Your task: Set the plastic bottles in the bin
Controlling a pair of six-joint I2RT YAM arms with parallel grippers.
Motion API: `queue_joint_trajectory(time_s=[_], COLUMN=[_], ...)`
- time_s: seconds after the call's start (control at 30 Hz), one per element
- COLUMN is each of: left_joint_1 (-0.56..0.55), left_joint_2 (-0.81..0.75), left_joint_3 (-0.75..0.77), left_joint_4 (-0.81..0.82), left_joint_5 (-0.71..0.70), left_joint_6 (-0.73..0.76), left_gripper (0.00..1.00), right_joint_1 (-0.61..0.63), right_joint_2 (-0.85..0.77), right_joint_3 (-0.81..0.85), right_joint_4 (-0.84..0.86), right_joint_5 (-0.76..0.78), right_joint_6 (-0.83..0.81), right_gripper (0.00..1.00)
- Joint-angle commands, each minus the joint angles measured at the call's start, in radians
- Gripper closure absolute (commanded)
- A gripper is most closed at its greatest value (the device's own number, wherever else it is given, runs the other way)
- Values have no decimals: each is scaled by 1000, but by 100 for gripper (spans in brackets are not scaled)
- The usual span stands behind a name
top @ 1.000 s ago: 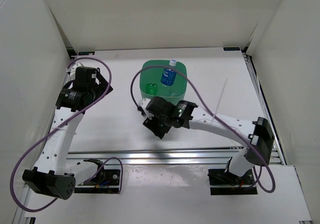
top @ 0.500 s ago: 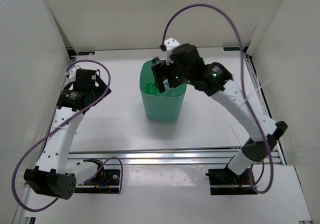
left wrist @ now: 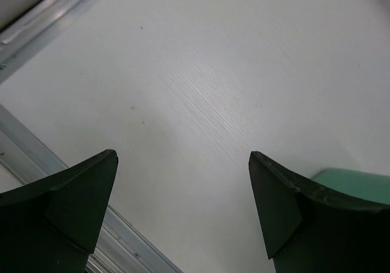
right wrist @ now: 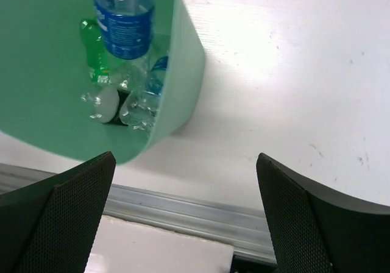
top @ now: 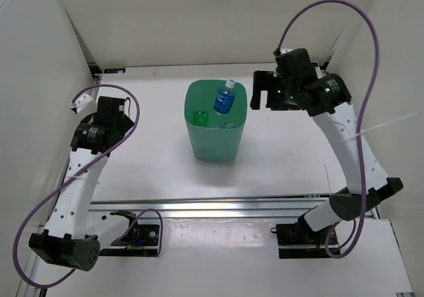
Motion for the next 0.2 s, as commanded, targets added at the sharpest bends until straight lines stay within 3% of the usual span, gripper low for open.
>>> queue_joint_trajectory(time_s=[0.0, 0.17], left_joint_1=[6, 6], left_joint_2=[-75, -109], left_joint_3=[-10, -147], left_joint_4=[-75, -148], left_joint_5=[-213, -491], left_joint_6=[-54, -164], left_gripper=[1, 1], right_joint_1=[-57, -172], right_joint_2=[-81, -156], right_joint_3=[-48, -140], right_joint_4=[-76, -51], right_joint_5=[-94, -96], right_joint_6=[83, 107], right_gripper=[0, 0])
